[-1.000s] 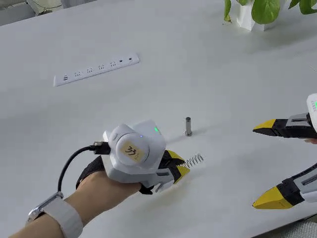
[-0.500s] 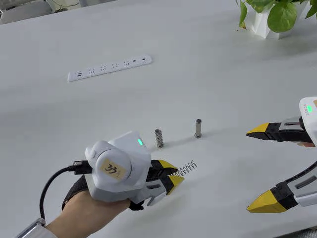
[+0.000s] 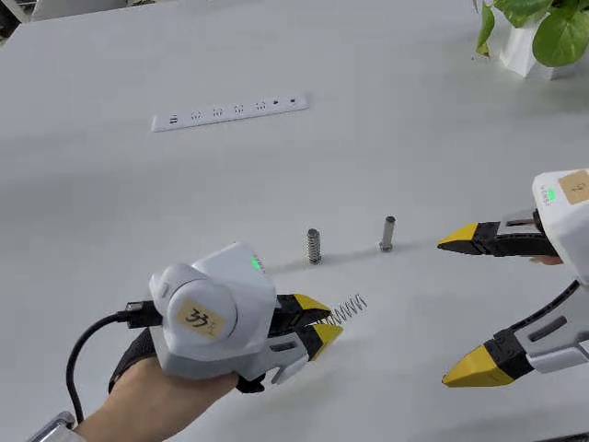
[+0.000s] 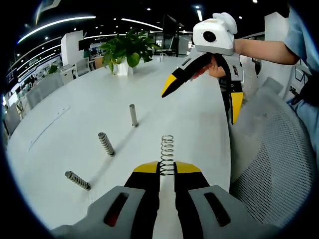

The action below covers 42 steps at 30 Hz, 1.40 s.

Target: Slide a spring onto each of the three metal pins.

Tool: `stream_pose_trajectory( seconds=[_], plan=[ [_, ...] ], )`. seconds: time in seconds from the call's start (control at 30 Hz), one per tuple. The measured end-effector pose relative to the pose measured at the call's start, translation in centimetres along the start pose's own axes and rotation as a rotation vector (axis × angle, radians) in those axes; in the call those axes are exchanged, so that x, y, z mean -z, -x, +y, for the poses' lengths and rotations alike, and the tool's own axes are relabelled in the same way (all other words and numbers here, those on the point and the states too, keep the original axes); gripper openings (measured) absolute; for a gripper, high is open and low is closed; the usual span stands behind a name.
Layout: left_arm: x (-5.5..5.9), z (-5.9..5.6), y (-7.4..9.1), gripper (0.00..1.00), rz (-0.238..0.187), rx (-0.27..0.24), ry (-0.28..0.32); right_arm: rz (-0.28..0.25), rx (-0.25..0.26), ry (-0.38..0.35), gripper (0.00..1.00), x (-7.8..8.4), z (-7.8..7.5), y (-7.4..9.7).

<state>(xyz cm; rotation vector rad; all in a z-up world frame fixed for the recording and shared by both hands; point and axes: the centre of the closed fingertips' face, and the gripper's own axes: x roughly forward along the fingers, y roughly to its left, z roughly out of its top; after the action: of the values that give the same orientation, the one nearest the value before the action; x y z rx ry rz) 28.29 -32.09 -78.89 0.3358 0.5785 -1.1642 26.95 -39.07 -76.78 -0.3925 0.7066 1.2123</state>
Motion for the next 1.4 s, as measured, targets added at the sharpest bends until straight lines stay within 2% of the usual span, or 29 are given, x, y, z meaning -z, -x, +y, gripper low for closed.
stream_pose_trajectory(
  seconds=[0.3,0.43,0.53,0.77,0.83,0.93,1.07,1.4],
  plan=[
    [-0.6,-0.1,0.7,0.07,-0.03,-0.009,-0.003,0.002,-0.083,0.051,0.73,-2.4,0.1,-1.5],
    [-0.8,-0.2,0.9,0.07,-0.038,-0.009,-0.006,0.018,-0.122,0.065,0.64,-2.8,-0.3,-2.2],
    [-1.0,-0.5,1.0,0.07,-0.043,-0.001,-0.016,0.024,-0.166,0.089,0.58,-3.3,0.2,-2.7],
    [-1.3,-1.2,1.2,0.07,-0.051,0.019,-0.048,0.033,-0.252,0.081,0.36,-4.3,1.1,-3.2],
    [-1.4,-1.4,1.3,0.07,-0.057,0.026,-0.052,0.042,-0.298,0.061,0.27,-4.4,1.7,-3.1],
    [-1.5,-1.5,1.3,0.07,-0.063,0.031,-0.051,0.03,-0.333,0.044,0.16,-4.8,2.3,-3.1],
    [-1.6,-1.6,1.4,0.07,-0.075,0.038,-0.048,0.05,-0.342,0.033,0.14,-4.4,1.7,-3.5],
    [-1.8,-1.7,1.5,0.07,-0.093,0.051,-0.051,0.074,-0.375,0.02,0.07,-4.1,2.4,-3.4]
  ],
)
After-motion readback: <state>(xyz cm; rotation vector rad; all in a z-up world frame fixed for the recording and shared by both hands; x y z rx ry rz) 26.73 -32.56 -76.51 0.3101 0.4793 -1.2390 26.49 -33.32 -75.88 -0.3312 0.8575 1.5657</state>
